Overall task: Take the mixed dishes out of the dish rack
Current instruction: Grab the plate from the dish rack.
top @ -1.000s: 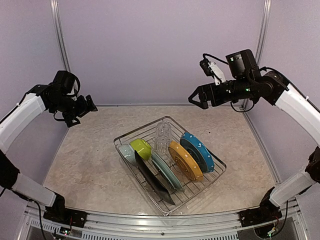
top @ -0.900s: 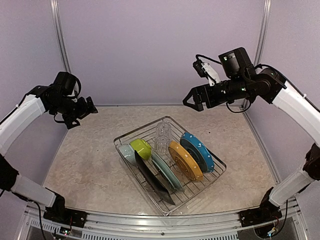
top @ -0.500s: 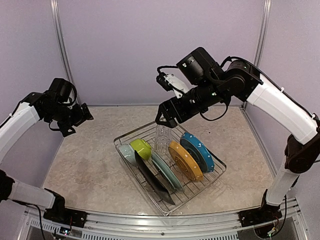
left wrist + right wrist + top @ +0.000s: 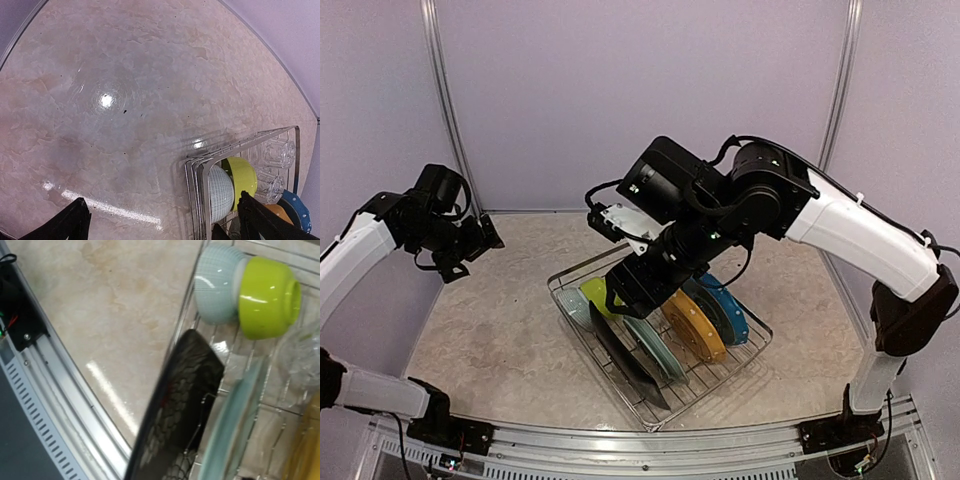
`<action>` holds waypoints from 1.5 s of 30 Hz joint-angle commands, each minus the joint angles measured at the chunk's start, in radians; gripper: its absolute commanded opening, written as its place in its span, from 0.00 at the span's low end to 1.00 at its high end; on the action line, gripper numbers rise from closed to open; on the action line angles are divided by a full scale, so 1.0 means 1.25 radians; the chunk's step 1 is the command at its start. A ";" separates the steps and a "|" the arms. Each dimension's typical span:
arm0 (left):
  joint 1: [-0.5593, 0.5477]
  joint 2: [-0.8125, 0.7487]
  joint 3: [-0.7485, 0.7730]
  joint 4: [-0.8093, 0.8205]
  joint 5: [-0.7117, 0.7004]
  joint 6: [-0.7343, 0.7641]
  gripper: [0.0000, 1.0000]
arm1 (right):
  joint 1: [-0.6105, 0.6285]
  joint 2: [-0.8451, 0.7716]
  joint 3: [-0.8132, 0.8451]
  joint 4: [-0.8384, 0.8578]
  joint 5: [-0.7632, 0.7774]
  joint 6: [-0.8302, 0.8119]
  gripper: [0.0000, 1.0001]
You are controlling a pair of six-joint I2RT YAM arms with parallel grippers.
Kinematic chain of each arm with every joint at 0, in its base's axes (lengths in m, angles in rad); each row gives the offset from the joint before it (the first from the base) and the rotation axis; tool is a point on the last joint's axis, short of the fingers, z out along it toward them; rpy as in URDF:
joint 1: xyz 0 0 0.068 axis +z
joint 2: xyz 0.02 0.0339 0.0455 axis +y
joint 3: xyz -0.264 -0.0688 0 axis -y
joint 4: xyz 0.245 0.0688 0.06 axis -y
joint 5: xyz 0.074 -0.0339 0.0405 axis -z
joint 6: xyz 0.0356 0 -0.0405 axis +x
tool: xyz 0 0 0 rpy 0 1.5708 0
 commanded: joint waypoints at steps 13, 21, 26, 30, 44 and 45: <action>-0.006 -0.050 -0.033 -0.063 -0.037 -0.011 0.99 | 0.054 0.142 0.078 -0.094 -0.008 0.132 0.63; -0.005 -0.074 -0.060 -0.065 -0.041 -0.011 0.99 | 0.069 0.196 0.086 -0.109 -0.005 0.154 0.56; -0.005 -0.083 -0.075 -0.065 -0.045 -0.020 0.99 | 0.070 0.212 0.072 -0.112 0.009 0.176 0.52; -0.005 -0.091 -0.085 -0.064 -0.048 -0.030 0.99 | 0.070 0.217 0.055 -0.112 0.016 0.198 0.48; -0.006 -0.124 -0.117 -0.051 -0.060 -0.045 0.99 | 0.070 0.231 -0.005 -0.112 0.012 0.259 0.44; -0.006 -0.127 -0.121 -0.052 -0.061 -0.046 0.99 | 0.070 0.233 -0.008 -0.112 0.014 0.264 0.44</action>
